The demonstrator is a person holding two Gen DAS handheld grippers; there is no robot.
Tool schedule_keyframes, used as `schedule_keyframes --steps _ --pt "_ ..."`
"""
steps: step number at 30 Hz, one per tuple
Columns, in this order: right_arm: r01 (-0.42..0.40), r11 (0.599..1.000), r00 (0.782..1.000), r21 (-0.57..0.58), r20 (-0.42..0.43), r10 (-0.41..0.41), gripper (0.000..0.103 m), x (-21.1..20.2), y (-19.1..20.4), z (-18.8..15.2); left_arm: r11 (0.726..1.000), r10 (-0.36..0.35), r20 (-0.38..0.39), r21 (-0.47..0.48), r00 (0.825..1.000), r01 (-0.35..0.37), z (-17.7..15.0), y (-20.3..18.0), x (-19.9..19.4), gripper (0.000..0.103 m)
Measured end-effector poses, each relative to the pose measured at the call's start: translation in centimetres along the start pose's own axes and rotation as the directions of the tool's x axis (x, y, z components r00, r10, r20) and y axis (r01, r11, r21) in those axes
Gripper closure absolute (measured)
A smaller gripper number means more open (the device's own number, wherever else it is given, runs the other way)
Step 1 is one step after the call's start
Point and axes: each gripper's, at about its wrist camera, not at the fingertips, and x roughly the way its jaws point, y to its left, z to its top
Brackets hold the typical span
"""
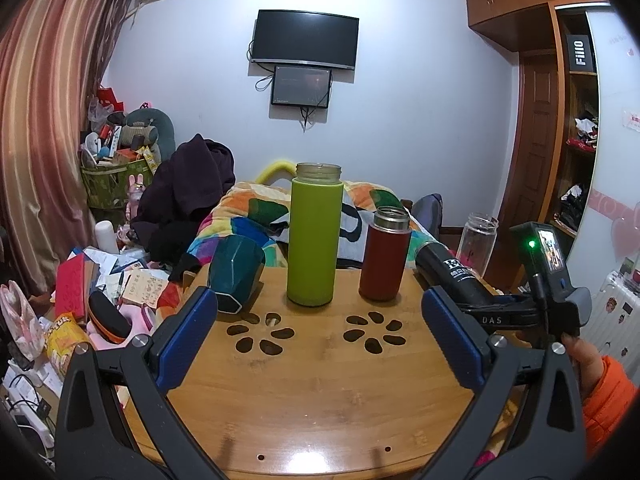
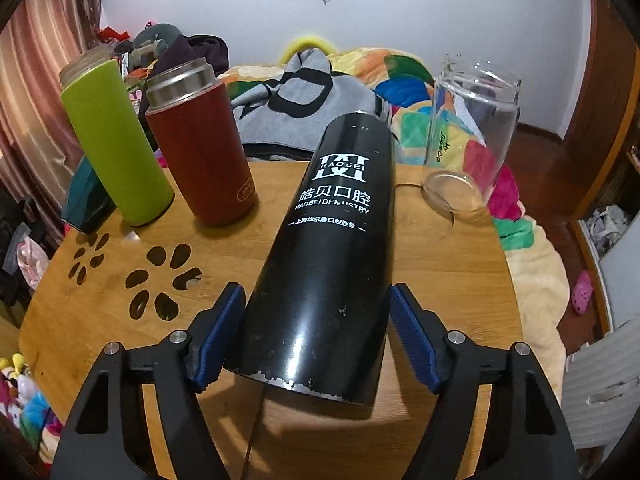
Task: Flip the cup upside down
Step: 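Move the right tool to the lying black tumbler and close around it, then lift the black tumbler with the right tool and rotate it open end down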
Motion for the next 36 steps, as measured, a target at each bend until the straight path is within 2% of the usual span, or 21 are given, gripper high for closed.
schedule_keyframes --steps 3,7,15,18,21,28,36 --pt "0.004 1.000 1.000 -0.003 0.017 -0.004 0.037 -0.8 0.2 -0.7 1.000 -0.001 0.001 -0.004 1.000 0.001 0.1 0.1 0.0 0.000" --pt "-0.032 0.999 0.999 0.005 0.032 0.031 0.039 -1.9 0.2 -2.0 1.000 -0.006 -0.002 -0.008 1.000 0.006 0.1 0.2 -0.1 0.000" --pt "-0.012 0.998 0.998 -0.065 0.065 0.016 0.039 -5.6 2.1 -6.5 1.000 -0.015 0.001 0.008 1.000 0.015 0.0 -0.4 -0.7 0.000" --pt "-0.027 0.996 0.996 -0.087 0.087 0.035 0.039 -7.3 2.8 -7.9 1.000 -0.015 -0.004 0.023 1.000 0.015 -0.4 -0.7 -0.9 0.000" --pt "-0.079 0.990 0.993 -0.114 0.081 0.089 0.039 -8.1 3.9 -9.0 0.999 -0.009 -0.033 0.046 0.999 0.011 -1.3 -1.1 -0.6 0.000" --pt "-0.135 0.970 0.982 -0.200 0.099 0.158 0.039 -8.9 7.6 -11.1 0.995 0.027 -0.115 0.101 0.993 -0.015 -4.2 -1.4 0.1 0.000" --pt "-0.191 0.970 0.972 -0.152 0.109 0.208 0.039 -9.0 7.4 -12.5 0.994 0.019 -0.163 0.108 0.986 -0.002 -6.4 -1.3 1.1 0.000"
